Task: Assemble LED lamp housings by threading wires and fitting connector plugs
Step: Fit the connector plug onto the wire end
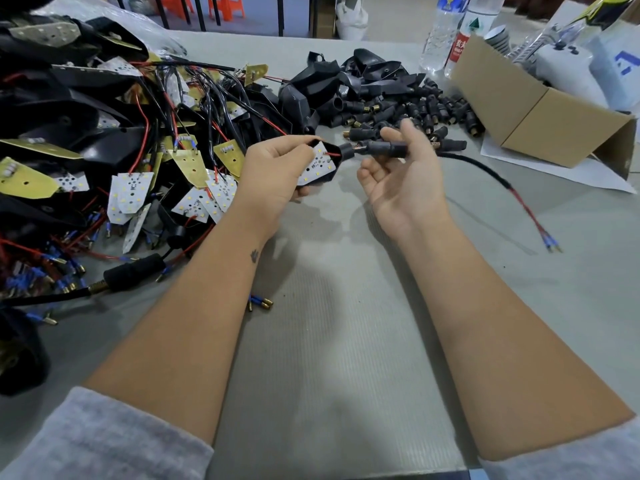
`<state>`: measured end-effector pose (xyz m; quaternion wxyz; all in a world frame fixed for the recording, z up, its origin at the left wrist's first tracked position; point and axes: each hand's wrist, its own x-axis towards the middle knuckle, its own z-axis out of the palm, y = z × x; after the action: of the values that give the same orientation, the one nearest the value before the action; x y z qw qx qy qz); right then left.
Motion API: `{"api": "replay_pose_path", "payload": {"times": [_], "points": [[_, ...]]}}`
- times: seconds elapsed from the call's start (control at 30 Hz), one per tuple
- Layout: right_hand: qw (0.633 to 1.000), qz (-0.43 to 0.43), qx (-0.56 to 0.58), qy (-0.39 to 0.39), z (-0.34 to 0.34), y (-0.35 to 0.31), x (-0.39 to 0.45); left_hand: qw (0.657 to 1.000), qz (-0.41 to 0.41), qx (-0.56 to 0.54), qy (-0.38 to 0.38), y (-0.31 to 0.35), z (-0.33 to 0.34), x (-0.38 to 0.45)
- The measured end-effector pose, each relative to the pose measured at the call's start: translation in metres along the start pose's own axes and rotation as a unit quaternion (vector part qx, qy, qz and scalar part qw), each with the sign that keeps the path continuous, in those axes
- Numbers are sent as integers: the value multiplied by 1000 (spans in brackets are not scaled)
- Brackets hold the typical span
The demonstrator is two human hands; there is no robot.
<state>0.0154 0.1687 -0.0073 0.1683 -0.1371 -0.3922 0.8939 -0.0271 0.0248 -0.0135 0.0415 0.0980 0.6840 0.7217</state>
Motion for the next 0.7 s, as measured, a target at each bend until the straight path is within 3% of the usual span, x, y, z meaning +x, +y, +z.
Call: {"api": "replay_pose_path", "payload": {"times": [0.13,0.37,0.7], "points": [[995,25,-90,-29,5,9,-2,997,57,-49,6,-4,-4,2],[995,16,-61,-74,0,8,-2,992,119,-37,-28,-3,-1,-2],[991,9,-113,-77,0,8,-2,993,110,21,-36,-2,3,-5]]}}
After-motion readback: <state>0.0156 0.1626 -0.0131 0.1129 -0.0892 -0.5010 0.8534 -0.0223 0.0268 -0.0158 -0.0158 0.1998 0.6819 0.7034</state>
